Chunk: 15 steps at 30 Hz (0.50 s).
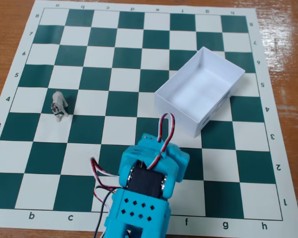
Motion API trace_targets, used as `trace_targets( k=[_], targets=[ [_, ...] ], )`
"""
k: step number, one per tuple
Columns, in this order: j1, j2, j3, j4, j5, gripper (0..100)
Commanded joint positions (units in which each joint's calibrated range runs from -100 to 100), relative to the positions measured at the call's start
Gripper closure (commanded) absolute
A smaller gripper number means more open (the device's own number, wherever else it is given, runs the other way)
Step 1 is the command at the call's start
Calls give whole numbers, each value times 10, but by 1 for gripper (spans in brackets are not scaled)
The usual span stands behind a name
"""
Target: Grab the toy horse and put it in the box.
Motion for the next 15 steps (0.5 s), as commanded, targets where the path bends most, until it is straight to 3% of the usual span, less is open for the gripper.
trace_targets(
  k=[1,8,15],
  targets=[
    [-48,142,-157,-26,-12,98],
    [-126,400,-420,-51,-23,95],
    [-228,478,-498,-98,-18,94]
  ],
)
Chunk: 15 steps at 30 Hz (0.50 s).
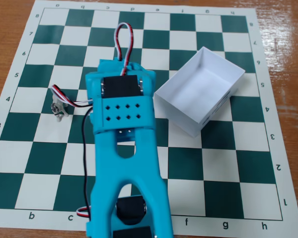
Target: Grab the toy horse and put it in the box.
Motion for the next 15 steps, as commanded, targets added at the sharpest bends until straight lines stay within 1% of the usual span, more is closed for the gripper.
trace_targets(
  k=[1,4,7,11,15],
  targets=[
    [-52,30,-55,-18,2,94],
    [-92,66,-76,-43,2,94],
    [-123,96,-79,-99,0,94],
    [-151,140,-93,-137,-8,93],
    [-172,168,-78,-180,-9,91]
  ],
)
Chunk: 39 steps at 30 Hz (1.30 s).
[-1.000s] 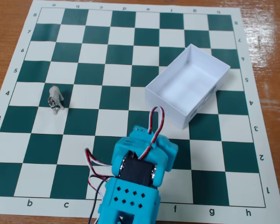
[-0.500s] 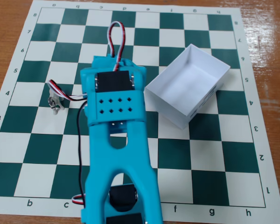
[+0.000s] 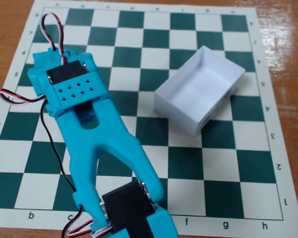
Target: Grab the toy horse and put it in the box.
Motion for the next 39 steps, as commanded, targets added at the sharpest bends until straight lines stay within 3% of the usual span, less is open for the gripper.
trace_targets(
  k=[1,6,8,9,18,39],
  targets=[
    [-18,10,-2,-47,-2,90],
    [-38,48,20,-59,-2,87],
    [-41,55,39,-63,-2,78],
    [-42,55,49,-65,-2,68],
    [-25,93,66,-75,2,59],
    [-3,199,55,-180,19,56]
  ],
)
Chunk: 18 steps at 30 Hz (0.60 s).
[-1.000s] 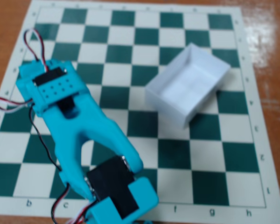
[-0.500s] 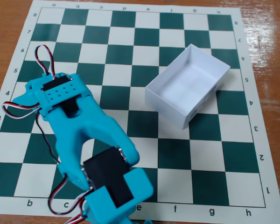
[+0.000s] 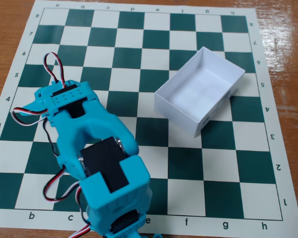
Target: Grab the toy horse and put it in the box.
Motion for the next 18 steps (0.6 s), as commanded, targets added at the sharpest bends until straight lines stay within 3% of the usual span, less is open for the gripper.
trace_targets(
  k=[1,18],
  targets=[
    [6,13,-25,-17,0,56],
    [-24,98,-91,-57,0,59]
  ],
)
